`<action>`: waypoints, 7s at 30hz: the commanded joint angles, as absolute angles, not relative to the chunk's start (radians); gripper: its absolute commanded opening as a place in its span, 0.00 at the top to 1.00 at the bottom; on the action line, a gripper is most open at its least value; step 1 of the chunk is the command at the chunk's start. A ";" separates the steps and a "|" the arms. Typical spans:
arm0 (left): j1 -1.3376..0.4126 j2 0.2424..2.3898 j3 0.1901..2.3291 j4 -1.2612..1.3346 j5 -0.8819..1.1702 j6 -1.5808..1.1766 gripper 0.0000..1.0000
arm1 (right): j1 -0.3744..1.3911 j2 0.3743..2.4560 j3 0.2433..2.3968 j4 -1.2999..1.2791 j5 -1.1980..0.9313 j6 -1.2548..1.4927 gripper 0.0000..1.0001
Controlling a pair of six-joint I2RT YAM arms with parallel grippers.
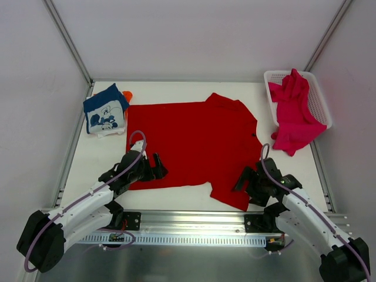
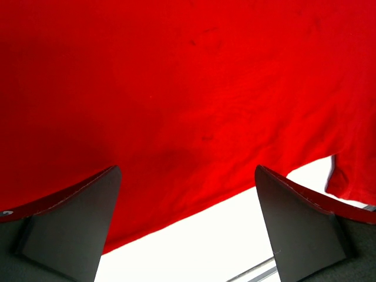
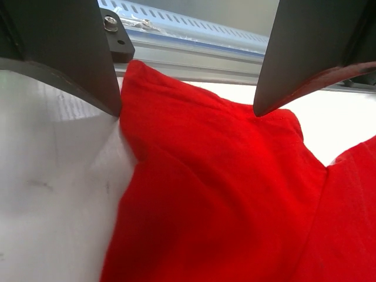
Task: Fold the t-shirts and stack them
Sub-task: Grap the side of the flattened tshirt closest away from the robot with both arms, then fold the flattened tshirt in 1/3 of the way
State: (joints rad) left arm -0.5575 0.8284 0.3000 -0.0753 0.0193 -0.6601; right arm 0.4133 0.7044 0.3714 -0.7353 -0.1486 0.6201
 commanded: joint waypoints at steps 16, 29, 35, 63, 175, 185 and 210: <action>-0.566 0.850 0.293 -0.021 0.032 -0.638 0.01 | 0.469 0.684 0.360 -0.707 -0.064 0.696 0.55; -0.566 0.674 0.249 -0.156 -0.158 -0.822 0.02 | 0.471 0.595 0.354 -0.758 -0.048 0.692 1.00; -0.566 0.630 0.391 -0.481 -0.315 -0.885 0.01 | 0.471 0.563 0.394 -0.776 0.029 0.666 0.99; -0.413 0.597 0.330 -0.854 -0.299 -1.243 0.01 | 0.416 0.833 0.327 -0.358 -0.116 0.520 1.00; -0.357 0.992 0.632 -0.282 -0.483 -0.798 1.00 | 0.422 1.361 1.043 -0.410 0.301 0.321 1.00; -0.356 1.065 0.641 -0.245 -0.485 -0.798 1.00 | 0.399 1.453 1.086 -0.393 0.310 0.310 1.00; -0.267 1.204 0.680 -0.213 -0.502 -0.795 1.00 | 0.322 1.674 1.270 -0.380 0.296 0.275 1.00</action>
State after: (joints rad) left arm -0.2810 1.1885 0.6483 -0.2413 -0.4808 -0.7986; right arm 0.3313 1.6592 1.2251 -0.3931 0.2905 0.2863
